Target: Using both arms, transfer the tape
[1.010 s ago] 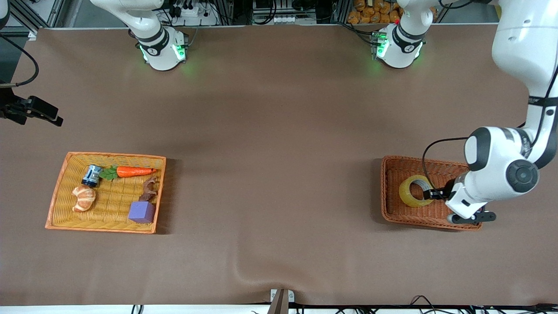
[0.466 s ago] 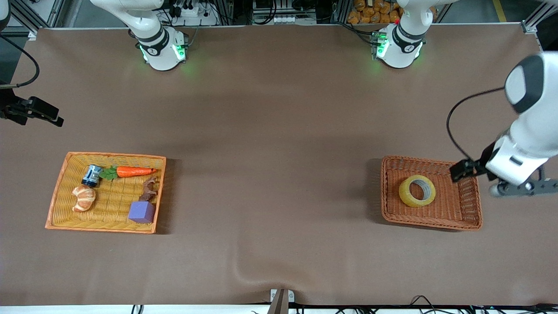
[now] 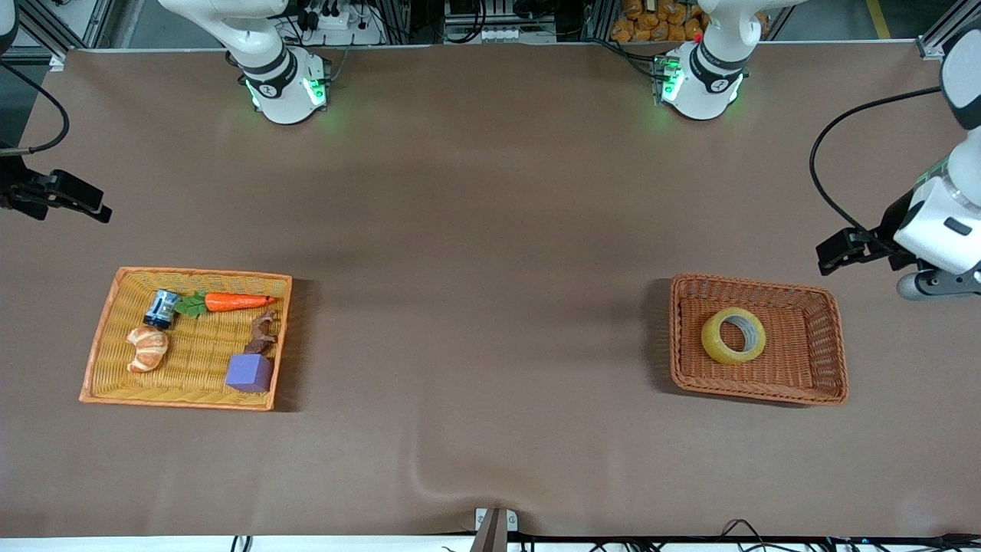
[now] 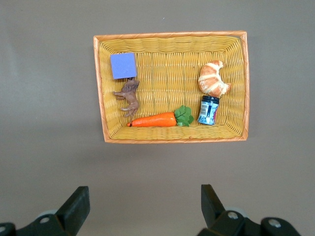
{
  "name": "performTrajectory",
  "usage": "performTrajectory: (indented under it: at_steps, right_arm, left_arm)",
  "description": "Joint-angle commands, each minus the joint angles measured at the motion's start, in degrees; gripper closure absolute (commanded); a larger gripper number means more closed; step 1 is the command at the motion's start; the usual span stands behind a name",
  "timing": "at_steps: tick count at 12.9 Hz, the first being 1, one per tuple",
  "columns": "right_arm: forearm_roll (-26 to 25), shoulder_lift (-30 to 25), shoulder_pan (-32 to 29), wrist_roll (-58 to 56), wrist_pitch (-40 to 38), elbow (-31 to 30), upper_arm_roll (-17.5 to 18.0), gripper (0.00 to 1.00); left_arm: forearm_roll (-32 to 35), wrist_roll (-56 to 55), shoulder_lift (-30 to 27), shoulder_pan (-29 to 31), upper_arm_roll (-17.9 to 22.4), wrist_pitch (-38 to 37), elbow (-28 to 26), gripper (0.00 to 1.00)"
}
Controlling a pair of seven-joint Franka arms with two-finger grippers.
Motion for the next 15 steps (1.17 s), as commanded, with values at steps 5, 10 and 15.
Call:
performTrajectory:
  at_steps: [5, 10, 15]
  right_arm:
    - [0.32, 0.13, 0.40, 0.92, -0.05, 0.62, -0.30, 0.00]
    - [0.49, 0.57, 0.31, 0.92, 0.04, 0.79, -0.21, 0.00]
    - [0.49, 0.57, 0.22, 0.92, 0.04, 1.41, -0.30, 0.00]
  left_arm:
    - [-4.03, 0.26, -7.63, -7.97, 8.94, -7.81, -0.75, 0.00]
    - [-7.46, 1.93, -8.25, -13.10, 15.04, -9.31, -1.80, 0.00]
    - [-7.46, 2.28, -7.99, -14.69, 17.42, -9.57, -1.36, 0.00]
